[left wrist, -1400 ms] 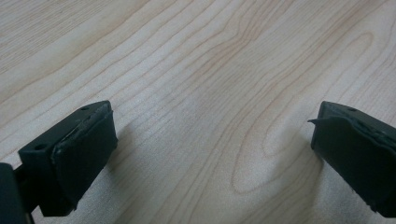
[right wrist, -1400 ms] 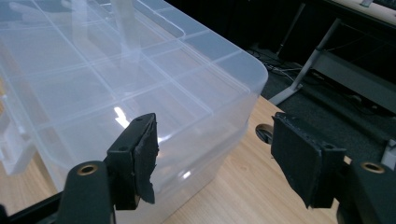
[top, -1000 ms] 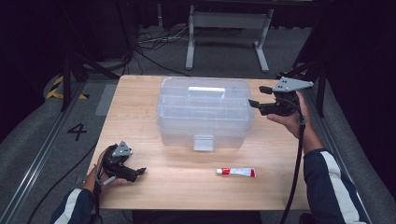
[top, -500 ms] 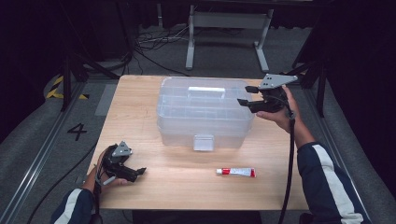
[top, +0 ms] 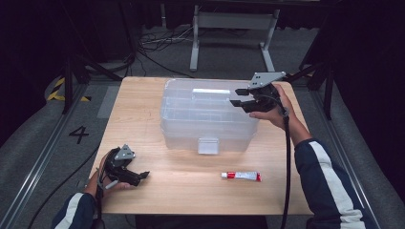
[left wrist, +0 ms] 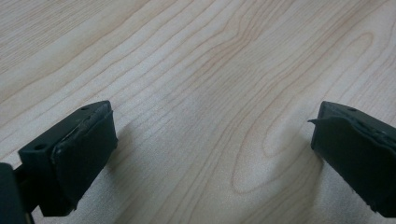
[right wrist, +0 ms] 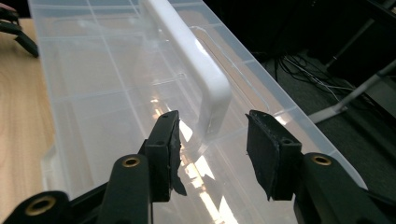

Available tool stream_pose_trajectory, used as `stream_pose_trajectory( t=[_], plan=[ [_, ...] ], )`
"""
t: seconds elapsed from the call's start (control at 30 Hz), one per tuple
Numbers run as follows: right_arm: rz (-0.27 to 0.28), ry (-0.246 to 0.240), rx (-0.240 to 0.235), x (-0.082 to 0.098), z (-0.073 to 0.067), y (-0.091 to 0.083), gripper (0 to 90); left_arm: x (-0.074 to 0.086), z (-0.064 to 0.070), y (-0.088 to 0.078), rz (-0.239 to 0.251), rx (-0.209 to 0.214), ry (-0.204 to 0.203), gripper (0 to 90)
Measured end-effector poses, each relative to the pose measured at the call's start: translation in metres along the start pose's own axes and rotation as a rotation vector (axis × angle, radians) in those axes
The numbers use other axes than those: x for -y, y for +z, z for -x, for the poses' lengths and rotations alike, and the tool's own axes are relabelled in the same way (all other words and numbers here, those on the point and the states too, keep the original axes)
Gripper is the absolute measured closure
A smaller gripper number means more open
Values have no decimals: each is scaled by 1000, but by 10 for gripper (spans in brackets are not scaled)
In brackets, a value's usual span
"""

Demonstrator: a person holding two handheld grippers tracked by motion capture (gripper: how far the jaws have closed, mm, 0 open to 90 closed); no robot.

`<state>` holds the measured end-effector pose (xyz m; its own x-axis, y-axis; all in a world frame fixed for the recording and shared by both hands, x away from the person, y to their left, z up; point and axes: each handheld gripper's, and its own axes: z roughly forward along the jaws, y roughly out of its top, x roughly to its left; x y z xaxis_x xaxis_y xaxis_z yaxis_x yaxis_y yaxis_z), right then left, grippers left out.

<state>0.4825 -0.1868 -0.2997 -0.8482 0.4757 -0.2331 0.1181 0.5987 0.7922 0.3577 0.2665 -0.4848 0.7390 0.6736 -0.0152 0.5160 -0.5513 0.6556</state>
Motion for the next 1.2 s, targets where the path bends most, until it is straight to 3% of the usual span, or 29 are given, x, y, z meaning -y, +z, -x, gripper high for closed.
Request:
stream_pose_trajectory(
  t=[0.27,0.43,0.53,0.67,0.77,0.83,0.87,0.93,1.07,1.2],
  plan=[
    [-48,-14,2,-11,-3,15,584,-4,-3,1,-9,11,8,27],
    [-81,-46,11,-18,-5,23,626,-9,-6,-1,-10,12,14,190],
    [-92,-43,10,-22,-5,28,663,-18,-8,3,-23,-7,45,194],
    [-92,-44,17,-24,-4,30,695,-29,-13,3,-9,-6,40,204],
    [-90,-45,24,-24,-3,30,728,-43,-16,-3,62,-15,33,235],
    [-87,-39,20,-23,-2,30,730,-47,-17,-5,84,-25,32,247],
    [-86,-34,22,-23,-2,30,729,-51,-18,-6,100,-2,31,275],
    [-83,-36,30,-23,-2,31,730,-64,-16,-8,139,-13,43,303],
    [-88,-31,27,-24,-1,31,731,-78,-11,-11,197,8,54,327],
    [-90,-25,19,-25,0,30,732,-84,-8,-12,216,17,60,334]
  ],
)
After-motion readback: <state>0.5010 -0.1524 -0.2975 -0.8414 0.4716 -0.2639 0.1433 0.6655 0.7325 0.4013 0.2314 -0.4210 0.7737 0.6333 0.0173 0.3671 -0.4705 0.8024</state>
